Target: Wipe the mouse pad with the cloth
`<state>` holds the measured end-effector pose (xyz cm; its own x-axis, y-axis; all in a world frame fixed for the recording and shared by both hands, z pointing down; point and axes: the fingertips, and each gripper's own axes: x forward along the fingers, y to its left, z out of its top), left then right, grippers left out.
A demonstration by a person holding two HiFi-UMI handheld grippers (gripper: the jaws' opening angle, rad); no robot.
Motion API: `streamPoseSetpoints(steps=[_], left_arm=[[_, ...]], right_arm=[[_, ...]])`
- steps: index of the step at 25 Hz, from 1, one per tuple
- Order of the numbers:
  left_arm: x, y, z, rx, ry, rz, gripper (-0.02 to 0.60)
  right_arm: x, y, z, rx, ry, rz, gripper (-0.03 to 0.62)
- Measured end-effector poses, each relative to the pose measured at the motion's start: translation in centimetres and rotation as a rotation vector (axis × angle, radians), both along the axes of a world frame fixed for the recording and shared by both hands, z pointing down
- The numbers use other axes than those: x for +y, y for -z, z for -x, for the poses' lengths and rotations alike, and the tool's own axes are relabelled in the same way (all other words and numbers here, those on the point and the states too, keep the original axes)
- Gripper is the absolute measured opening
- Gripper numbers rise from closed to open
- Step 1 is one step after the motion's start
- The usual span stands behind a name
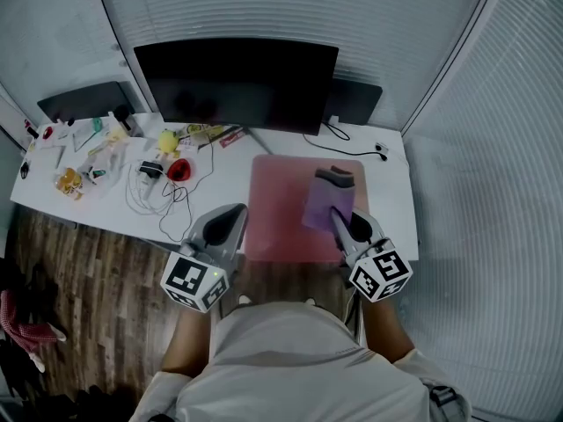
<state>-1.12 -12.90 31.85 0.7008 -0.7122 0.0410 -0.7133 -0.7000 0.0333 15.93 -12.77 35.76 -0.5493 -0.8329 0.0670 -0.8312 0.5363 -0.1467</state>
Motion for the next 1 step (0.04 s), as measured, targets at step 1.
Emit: streamPoseSetpoints(steps=[1], left_arm=[[0.15, -0.07, 0.00, 0.001, 0.001, 0.001, 0.002]], right_arm=[[0.13, -0.02, -0.05, 0.000, 0.000, 0.000, 0.041]])
